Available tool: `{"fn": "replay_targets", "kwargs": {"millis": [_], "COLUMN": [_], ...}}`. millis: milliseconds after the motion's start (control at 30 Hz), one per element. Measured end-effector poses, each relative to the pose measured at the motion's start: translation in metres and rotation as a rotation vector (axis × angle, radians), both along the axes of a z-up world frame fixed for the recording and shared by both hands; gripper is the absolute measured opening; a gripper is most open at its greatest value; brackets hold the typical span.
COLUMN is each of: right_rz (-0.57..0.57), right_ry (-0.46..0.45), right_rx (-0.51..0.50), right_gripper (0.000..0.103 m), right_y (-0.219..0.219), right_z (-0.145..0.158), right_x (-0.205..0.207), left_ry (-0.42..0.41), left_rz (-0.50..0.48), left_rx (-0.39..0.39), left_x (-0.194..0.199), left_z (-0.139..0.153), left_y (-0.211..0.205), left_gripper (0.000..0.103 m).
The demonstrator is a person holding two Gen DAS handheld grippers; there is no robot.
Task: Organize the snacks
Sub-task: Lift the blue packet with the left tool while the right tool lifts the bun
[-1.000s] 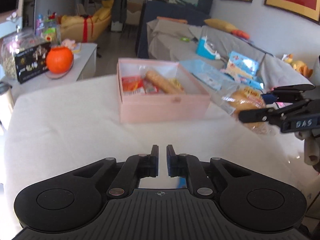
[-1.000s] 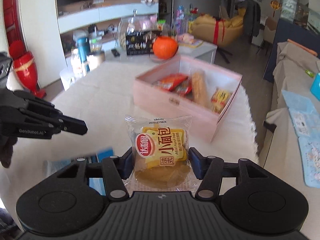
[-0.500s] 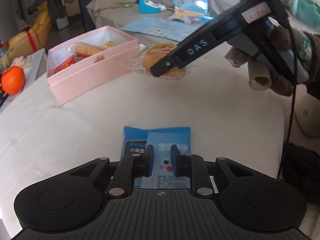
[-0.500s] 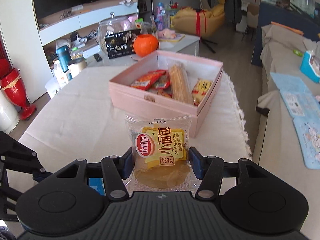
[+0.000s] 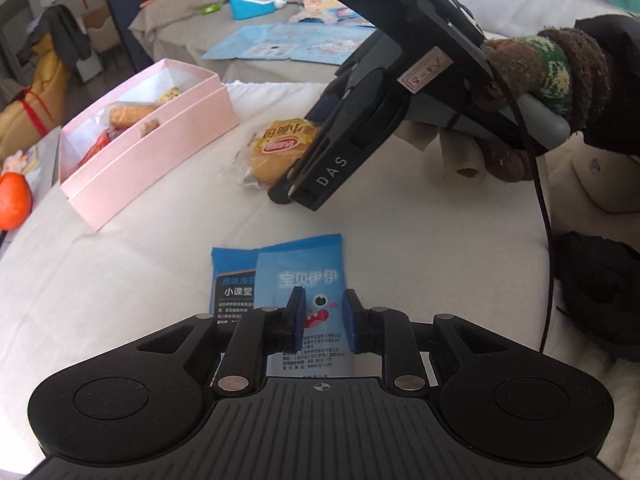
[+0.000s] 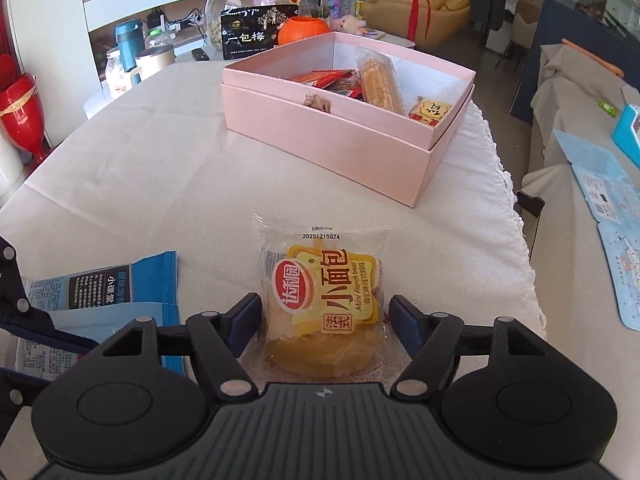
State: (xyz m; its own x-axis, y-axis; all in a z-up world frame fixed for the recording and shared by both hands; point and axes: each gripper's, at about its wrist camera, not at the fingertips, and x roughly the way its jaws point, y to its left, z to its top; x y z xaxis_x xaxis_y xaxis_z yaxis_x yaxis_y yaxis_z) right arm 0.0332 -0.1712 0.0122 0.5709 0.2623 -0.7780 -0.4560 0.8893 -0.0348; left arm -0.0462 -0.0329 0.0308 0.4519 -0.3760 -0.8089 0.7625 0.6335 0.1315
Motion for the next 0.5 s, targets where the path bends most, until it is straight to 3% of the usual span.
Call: {"fn": "replay_targets", "kwargs": {"millis": [100,267,433,500], "right_rz": [-0.025,-0.035,-0.050,-0.054], "right_ry": [0.024,0.022,0.010,0.005], "right_rx": [0.026,0.033,0.039,0.042], "right_gripper": [0.081,0.083,0.087,0.090], "right_y": [-0.006,-0.008,-0.007,-0.008], "right_z": [-0.001,-0.002,-0.005,-0.006], "right_x": [0.006,0.009,0.010,0.010], "left_ry": [-0.032,-0.172,-0.141,-0.085], "left_rz": [-0.005,0.083,0.312,0.351], "left_rx": [0.036,0.163,0.065,-0.019], "left_x": [-0.001,0.020,0.070,0.081], "left_z": [-0.002,-0.013,-0.013,-0.011], "left_y": [-0.002,0.009,0.051,0.063], "left_gripper": [0.027,0.027,0.027,0.034]}}
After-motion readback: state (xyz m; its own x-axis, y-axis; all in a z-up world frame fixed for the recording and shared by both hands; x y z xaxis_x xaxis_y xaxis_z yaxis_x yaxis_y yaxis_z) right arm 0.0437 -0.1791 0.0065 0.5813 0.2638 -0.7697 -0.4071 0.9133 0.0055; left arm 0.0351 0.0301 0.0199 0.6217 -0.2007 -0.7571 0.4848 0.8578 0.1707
